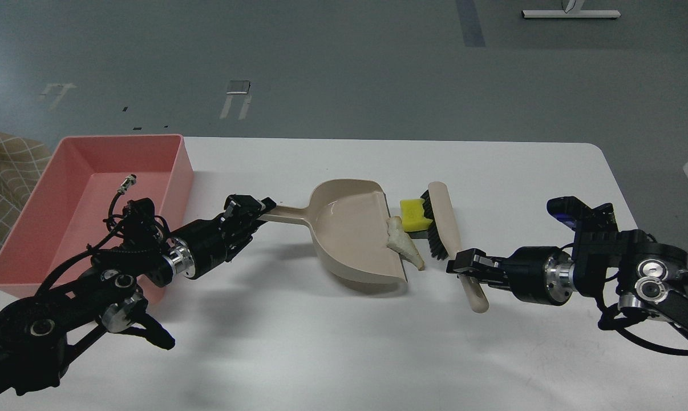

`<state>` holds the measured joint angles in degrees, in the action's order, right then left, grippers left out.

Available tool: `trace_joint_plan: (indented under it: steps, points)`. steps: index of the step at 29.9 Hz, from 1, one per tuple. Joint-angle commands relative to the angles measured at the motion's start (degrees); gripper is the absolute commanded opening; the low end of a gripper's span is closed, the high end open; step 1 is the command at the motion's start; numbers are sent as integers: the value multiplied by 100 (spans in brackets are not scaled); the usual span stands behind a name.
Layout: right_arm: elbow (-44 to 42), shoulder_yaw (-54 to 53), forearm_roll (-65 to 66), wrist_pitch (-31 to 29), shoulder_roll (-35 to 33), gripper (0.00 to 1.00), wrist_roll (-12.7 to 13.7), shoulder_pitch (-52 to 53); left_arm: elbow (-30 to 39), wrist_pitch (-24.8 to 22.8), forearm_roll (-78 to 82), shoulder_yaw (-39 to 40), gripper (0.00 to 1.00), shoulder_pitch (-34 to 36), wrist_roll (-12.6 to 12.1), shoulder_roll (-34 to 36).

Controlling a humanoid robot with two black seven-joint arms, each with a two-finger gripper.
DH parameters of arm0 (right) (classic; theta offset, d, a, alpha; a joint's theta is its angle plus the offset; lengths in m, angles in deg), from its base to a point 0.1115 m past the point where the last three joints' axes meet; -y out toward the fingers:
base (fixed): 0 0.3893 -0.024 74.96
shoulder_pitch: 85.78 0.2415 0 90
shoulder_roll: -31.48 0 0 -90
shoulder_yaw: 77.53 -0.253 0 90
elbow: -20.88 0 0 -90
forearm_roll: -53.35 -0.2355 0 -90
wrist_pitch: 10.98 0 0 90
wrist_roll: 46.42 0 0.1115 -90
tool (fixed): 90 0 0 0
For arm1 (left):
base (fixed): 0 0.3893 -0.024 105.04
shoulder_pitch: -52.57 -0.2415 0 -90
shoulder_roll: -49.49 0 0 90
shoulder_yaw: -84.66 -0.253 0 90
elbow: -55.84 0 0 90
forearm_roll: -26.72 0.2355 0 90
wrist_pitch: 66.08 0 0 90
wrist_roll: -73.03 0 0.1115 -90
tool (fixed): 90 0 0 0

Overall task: Sweep and dump garbage into bin
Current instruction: 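Sweep the sponge and stick into the dustpan with the brush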

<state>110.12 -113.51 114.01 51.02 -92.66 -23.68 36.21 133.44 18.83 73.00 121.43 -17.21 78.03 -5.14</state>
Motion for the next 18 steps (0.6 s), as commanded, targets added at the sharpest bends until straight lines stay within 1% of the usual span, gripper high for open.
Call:
trace_joint_plan:
  steps: [1,3,8,9,11,15,18]
  points:
    - [-126,3,-1,1,530,0,196,35,1,-1,-13,6,0,0,1,14]
    - [-187,3,-1,1,714,0,275,70,1,-1,-13,6,0,8,1,14]
    - [-477,3,-1,1,1671,0,503,297,1,-1,-22,32,0,8,27,-4]
    - [-478,3,-1,1,1673,0,504,299,1,-1,-22,32,0,8,27,-4]
    - [-478,-67,-19,1,1927,0,513,517,1,-1,-22,32,0,17,36,23]
    - [-425,-164,-115,1,1955,0,513,729,1,-1,-22,129,0,17,36,23]
    - [-311,-234,-361,1,1744,0,513,764,1,-1,-22,164,0,35,36,5]
